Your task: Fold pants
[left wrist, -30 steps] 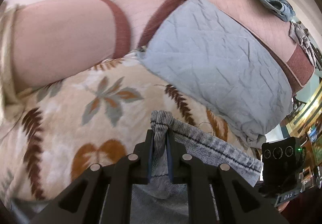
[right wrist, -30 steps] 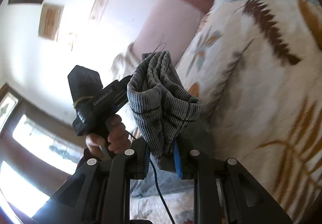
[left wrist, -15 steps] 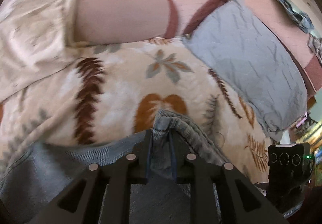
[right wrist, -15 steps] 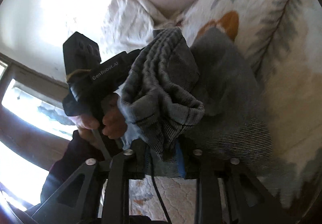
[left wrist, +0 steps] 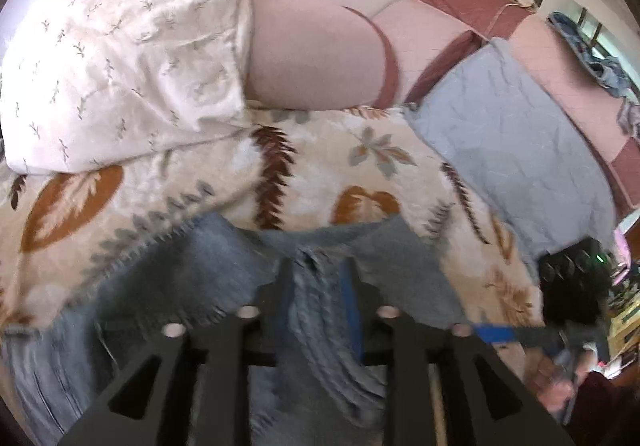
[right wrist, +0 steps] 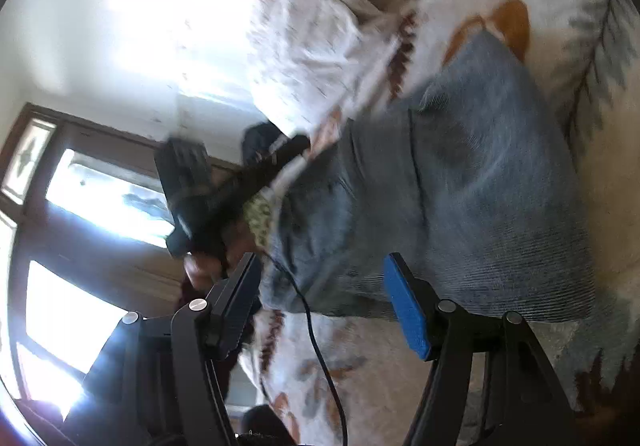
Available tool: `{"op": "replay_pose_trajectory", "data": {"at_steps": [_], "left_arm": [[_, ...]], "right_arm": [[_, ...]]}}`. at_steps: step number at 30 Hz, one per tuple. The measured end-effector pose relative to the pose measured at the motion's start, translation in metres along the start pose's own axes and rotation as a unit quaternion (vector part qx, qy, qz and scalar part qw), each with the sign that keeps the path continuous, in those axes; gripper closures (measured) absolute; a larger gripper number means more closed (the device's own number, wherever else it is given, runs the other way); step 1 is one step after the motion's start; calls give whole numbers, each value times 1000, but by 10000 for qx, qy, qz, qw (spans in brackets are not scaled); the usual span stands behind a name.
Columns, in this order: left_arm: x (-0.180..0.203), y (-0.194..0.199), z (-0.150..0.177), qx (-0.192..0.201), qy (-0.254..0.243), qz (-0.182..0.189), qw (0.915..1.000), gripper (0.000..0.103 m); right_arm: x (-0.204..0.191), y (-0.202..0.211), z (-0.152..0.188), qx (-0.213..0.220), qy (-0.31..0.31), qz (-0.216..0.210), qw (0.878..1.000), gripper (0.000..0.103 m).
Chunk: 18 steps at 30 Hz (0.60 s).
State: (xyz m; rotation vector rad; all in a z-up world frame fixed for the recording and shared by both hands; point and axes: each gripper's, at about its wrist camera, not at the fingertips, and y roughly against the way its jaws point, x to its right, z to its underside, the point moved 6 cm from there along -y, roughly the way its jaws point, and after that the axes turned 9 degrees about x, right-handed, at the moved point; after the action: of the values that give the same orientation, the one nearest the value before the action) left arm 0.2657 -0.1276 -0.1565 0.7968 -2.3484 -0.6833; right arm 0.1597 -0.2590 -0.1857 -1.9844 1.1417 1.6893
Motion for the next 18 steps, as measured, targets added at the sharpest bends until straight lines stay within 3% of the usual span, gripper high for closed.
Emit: {"op": "replay_pose_trajectory", "data": {"at_steps": [3,6,9,12,18], "left_arm": [[30,2,12,44,-37,89,9999,52],[57,-12,31,-107,-105,17,9999,48],[63,-40,61,-699,-209,-402,9965,48],[59,-58,98,-1383,-392,-810,9863,48],[58,-46,108,-1114,-461,-932,9883,48]], "right_arm": [[0,9,-15,354,-8,13,9994,39],[10,20,-25,610,-208,66,9979,39],[22,14,-32,681,-497,216,9962,39],[42,14,-30,645,-877,361,9934,39],[75,8,-14,133,-1397,1107,9839,41]]}}
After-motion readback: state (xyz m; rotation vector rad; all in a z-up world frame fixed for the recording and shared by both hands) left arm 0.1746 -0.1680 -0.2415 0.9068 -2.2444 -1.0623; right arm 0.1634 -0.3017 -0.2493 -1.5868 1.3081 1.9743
